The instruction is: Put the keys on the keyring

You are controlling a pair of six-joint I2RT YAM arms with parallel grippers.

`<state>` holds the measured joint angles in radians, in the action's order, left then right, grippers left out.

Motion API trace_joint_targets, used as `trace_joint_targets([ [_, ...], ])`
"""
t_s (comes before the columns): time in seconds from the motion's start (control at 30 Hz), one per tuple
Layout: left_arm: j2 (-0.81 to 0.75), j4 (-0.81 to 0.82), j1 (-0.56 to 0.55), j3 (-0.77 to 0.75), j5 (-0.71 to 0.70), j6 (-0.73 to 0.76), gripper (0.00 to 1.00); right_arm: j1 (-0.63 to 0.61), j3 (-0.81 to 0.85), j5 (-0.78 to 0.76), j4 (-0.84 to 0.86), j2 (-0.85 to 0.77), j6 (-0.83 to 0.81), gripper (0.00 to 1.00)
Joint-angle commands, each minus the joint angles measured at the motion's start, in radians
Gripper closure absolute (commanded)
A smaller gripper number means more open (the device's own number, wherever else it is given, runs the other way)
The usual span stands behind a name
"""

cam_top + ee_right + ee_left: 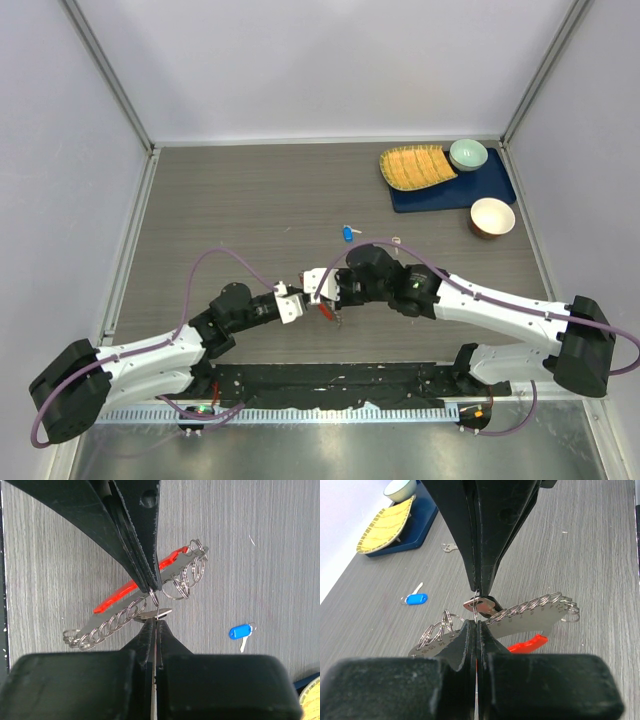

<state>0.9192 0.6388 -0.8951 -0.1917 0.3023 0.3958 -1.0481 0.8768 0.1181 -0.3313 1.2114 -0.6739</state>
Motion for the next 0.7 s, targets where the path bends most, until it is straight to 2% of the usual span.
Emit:
trace_joint_targets([
  [0.0,-0.002,0.053,-0.004,-0.029,0.04,-0.005,1.0,-0.02,0.025,0.046,0.038,-0.01,-0.015,0.99],
  [0.33,-0.011,0.053,-0.005,-0.031,0.04,-0.011,1.0,-0.047,0.028,0.045,0.021,0.0,-0.024,0.99],
  [0.67,-0.04,0.062,-0.004,-0.014,0.023,-0.018,1.0,-0.066,0.027,-0.077,-0.009,0.036,-0.035,0.99],
])
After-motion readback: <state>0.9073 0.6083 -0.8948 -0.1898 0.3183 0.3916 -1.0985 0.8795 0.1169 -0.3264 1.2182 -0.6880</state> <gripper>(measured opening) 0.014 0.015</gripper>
